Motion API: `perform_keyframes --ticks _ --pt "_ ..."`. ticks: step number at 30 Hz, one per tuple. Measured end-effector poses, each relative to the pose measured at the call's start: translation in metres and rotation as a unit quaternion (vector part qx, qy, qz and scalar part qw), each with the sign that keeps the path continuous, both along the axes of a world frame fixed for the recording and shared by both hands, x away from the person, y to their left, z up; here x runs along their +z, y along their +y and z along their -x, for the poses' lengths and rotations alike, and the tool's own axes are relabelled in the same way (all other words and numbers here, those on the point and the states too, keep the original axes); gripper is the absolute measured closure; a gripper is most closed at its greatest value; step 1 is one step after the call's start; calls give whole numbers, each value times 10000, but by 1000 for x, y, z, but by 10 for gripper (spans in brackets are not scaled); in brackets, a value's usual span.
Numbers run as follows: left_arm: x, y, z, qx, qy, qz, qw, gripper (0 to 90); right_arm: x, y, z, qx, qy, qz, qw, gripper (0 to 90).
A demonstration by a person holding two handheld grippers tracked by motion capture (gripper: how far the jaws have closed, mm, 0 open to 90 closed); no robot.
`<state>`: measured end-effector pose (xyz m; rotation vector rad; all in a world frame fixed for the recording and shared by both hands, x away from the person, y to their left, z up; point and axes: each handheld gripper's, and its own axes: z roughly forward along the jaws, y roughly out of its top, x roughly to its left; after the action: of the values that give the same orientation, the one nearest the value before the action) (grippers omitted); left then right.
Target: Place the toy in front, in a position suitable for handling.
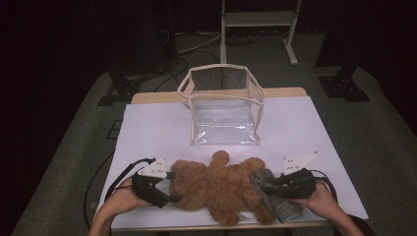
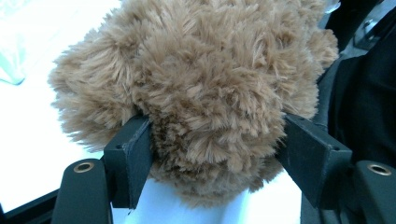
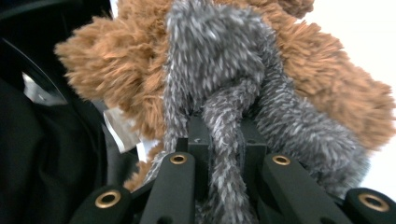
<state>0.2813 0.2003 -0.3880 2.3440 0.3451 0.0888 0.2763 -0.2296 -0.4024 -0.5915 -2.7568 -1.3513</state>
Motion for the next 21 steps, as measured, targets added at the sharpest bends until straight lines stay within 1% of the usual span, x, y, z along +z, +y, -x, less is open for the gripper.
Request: perform_keyframes --ticks 1,2,4,6,7,9,10,13,14,17,21 --pt "-1 1 -1 -12 -1 7 10000 290 -3 2 -1 2 35 -53 10000 791" --pt "-2 2 -1 -5 13 39 10000 293 -5 4 -2 9 21 -68 10000 791" --pt "-4 2 0 -39 8 67 10000 318 -5 9 -4 17 -12 -45 10000 791" --pt "-9 -1 0 -44 30 138 9999 350 -6 15 -7 67 -12 -11 10000 792" --pt "-11 -3 -1 -42 9 203 9998 369 -6 18 -9 101 -33 -10 9999 793" --pt "-12 -6 -2 -31 -11 262 9997 399 -3 24 -12 190 -27 -67 9998 795" --pt "-12 -7 -3 -42 -5 305 9995 406 -2 27 -15 230 -11 -143 9996 796" --pt "-12 -13 -4 -75 20 440 9990 416 2 27 -22 240 45 -336 9991 797" --pt "-12 -16 -5 -104 -5 471 9988 419 4 25 -24 231 55 -397 9989 797" --pt "-10 -26 -10 -154 -16 589 9981 421 10 23 -28 192 20 -411 9990 799" --pt "-7 -36 -16 -185 -13 738 9971 421 17 23 -32 227 -8 -416 9989 799"
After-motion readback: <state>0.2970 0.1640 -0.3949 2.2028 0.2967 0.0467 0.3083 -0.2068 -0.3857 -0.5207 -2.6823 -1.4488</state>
